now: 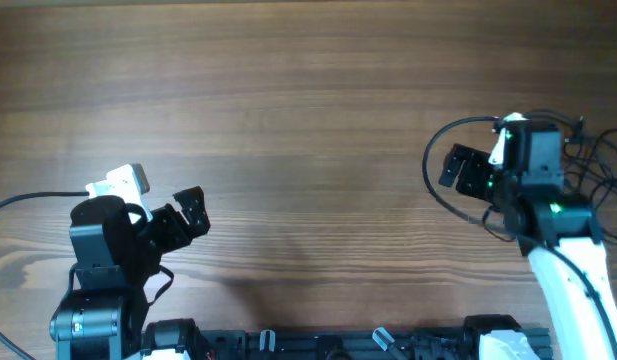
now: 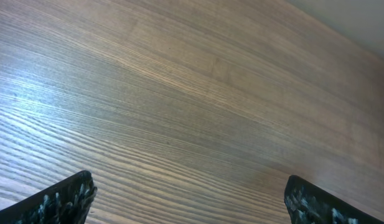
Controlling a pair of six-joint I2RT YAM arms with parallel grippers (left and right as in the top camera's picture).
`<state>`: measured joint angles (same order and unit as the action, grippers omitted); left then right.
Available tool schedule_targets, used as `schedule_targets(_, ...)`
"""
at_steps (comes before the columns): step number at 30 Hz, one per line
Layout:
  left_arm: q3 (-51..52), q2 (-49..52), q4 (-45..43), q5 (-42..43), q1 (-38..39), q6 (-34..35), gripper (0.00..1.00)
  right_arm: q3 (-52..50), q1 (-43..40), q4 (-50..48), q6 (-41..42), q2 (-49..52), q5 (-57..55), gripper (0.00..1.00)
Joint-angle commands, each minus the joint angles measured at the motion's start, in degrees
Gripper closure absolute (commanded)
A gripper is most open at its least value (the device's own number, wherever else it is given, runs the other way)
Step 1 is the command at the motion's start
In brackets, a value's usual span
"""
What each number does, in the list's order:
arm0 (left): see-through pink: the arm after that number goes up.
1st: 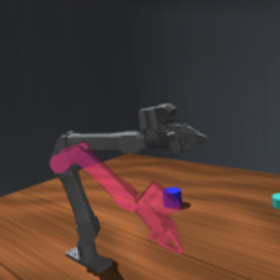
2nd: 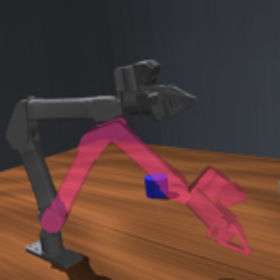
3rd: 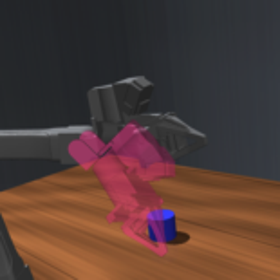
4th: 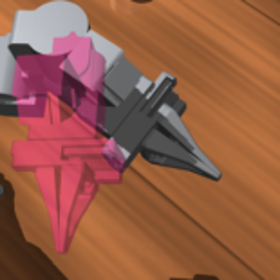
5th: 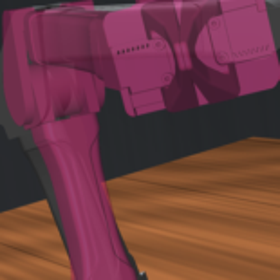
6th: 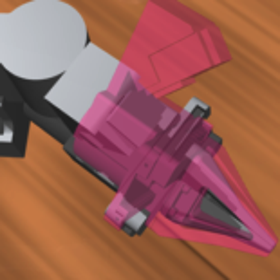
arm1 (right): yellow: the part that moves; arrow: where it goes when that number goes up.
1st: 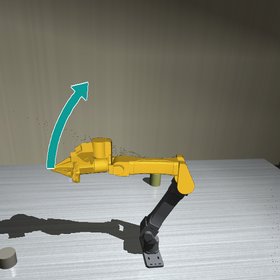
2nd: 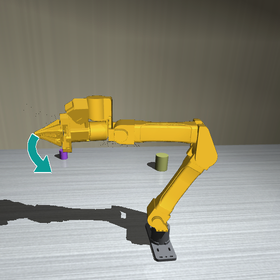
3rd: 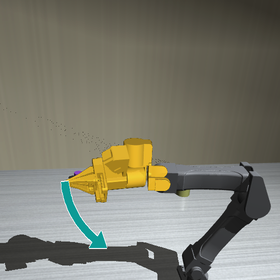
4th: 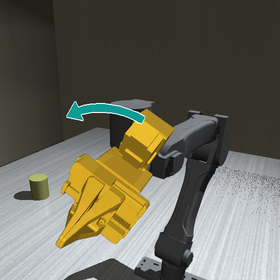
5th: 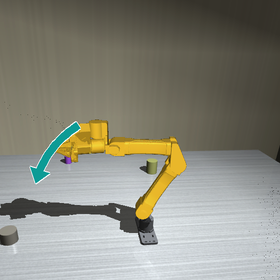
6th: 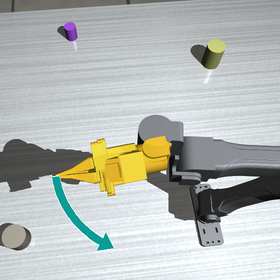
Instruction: Untangle cables
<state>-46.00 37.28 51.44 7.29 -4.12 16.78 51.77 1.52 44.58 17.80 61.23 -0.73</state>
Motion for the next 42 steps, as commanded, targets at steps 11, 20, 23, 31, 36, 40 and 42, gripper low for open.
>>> schedule_targets(11,0.4,0.0,0.0,-0.5,0.3,-1.0,0.00,-31.8,-0.1,-45.4,-3.9,-50.7,-1.8,0.00)
schedule_targets(20,0.4,0.0,0.0,-0.5,0.3,-1.0,0.00,-51.5,-0.1,-61.5,-6.8,-61.0,-0.5,0.00)
schedule_targets(23,0.4,0.0,0.0,-0.5,0.3,-1.0,0.00,-51.5,-0.1,-50.6,-11.5,-61.0,2.0,0.00)
schedule_targets(31,0.4,0.0,0.0,-0.5,0.3,-1.0,0.01,-51.5,-0.1,-44.9,-16.2,-61.0,6.6,0.00)
schedule_targets(36,0.4,0.0,0.0,-0.5,0.3,-1.0,0.00,-51.5,-0.1,-44.9,-16.2,-61.0,6.6,0.00)
schedule_targets(40,0.4,0.0,0.0,-0.5,0.3,-1.0,0.00,-51.5,-0.1,-44.9,-16.2,-61.0,6.6,0.00)
schedule_targets(42,0.4,0.0,0.0,-0.5,0.3,-1.0,0.00,-51.5,-0.1,-44.9,-16.2,-61.0,6.6,0.00)
